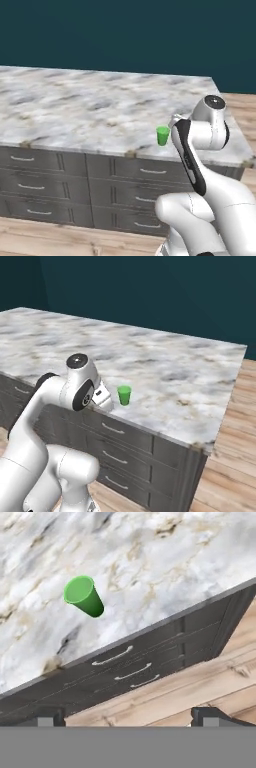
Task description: Pick the cup and pan and place them in the sink. Then turn on the water.
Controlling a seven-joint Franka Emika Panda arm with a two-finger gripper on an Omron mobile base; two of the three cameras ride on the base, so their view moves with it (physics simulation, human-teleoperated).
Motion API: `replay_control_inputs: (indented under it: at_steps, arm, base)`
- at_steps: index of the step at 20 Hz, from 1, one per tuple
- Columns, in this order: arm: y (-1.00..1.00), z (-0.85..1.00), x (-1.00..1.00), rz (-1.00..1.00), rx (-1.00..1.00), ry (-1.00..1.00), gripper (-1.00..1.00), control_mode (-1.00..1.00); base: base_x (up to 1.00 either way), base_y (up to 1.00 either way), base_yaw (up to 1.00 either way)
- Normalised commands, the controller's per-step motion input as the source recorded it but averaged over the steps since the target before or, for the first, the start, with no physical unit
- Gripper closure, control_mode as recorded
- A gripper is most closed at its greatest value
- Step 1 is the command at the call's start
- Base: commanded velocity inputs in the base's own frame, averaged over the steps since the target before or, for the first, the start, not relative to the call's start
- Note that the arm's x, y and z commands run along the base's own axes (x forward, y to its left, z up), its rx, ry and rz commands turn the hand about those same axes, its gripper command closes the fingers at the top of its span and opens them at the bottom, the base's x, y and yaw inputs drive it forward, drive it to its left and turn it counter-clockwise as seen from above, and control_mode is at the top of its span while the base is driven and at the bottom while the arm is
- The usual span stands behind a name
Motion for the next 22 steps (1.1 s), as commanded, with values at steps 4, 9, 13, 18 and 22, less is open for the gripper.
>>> replay_control_inputs:
  at_steps: [4,9,13,18,22]
  arm:
    - [0.00,0.00,0.00,0.00,0.00,0.00,-1.00,1.00]
    - [0.00,0.00,0.00,0.00,0.00,0.00,-1.00,1.00]
    - [0.00,0.00,0.00,0.00,0.00,0.00,-1.00,1.00]
    - [0.34,-0.21,0.04,0.00,-0.01,0.02,-1.00,-1.00]
    - [0.29,-0.58,0.24,0.04,0.01,0.09,-1.00,-1.00]
  base:
    - [0.62,0.01,-0.22]
    - [0.52,0.14,-0.23]
    - [0.02,0.40,-0.14]
    - [0.00,0.25,-0.01]
    - [0.00,0.00,0.00]
